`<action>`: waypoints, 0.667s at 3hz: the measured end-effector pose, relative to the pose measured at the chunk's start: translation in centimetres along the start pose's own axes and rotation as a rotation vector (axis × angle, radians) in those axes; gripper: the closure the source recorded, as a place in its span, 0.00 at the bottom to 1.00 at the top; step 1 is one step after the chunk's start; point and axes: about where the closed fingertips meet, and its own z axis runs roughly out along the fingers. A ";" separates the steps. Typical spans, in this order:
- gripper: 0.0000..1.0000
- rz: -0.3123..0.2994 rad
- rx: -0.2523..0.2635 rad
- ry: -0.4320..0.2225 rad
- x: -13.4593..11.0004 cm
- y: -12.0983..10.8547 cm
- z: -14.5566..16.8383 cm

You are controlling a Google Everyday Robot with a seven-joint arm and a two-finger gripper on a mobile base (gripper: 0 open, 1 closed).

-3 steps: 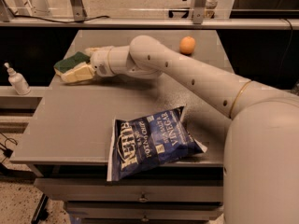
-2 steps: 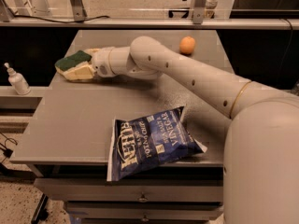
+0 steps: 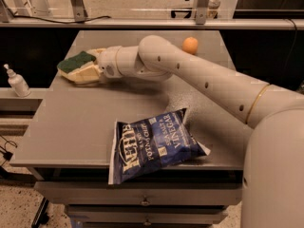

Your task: Move sponge near orange

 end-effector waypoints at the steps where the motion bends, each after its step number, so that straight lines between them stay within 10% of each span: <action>1: 1.00 -0.020 0.032 0.024 -0.1 0.1 -4.4; 2: 1.00 -0.019 0.075 0.075 1.3 -0.1 -10.3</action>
Offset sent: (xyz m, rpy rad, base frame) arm -0.0484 -0.1882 0.0110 -0.1467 -0.0064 -0.1487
